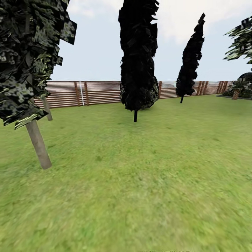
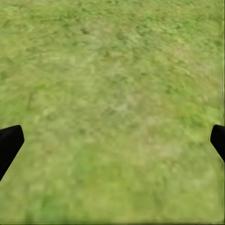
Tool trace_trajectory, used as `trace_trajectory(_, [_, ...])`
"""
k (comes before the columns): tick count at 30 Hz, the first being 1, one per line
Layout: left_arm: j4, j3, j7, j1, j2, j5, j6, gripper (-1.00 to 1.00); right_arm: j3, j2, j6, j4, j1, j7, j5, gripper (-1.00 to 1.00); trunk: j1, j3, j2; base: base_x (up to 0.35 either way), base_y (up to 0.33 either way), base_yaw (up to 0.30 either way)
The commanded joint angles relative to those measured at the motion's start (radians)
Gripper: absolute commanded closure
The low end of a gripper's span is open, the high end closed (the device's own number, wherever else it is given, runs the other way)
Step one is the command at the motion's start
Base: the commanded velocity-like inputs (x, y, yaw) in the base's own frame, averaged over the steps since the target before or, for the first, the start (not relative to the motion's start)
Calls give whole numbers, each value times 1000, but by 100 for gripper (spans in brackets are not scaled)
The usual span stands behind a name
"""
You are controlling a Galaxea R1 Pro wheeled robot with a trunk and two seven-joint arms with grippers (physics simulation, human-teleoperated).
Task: Take the three Easter eggs out of the wicker basket on the lawn in the garden, then place them on the lawn next to a single tree (choose any tree) so that all three eggs are next to the same tree and none are left in the basket.
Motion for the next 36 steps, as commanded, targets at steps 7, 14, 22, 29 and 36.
trace_trajectory(7, [0,1,0,0,0,2,-3,-100,-1,0,-4,1,-1,-1,0,-100,0,-1,-1,0,0,-296])
trace_trajectory(14, [0,1,0,0,0,2,-3,-100,-2,0,-9,1,-1,-1,0,-100,0,-1,-1,0,0,-296])
trace_trajectory(22, [1,0,-1,0,-2,2,-3,-100,-1,-1,-3,3,-1,0,3,-100,0,1,-1,0,0,-294])
trace_trajectory(29, [1,1,-1,0,-2,2,-3,-100,-1,-2,-4,3,-1,0,3,-100,0,6,-1,0,0,-278])
trace_trajectory(36, [1,1,-1,0,-1,2,-3,-100,1,0,-11,3,-1,0,1,-100,0,12,-1,0,0,-270])
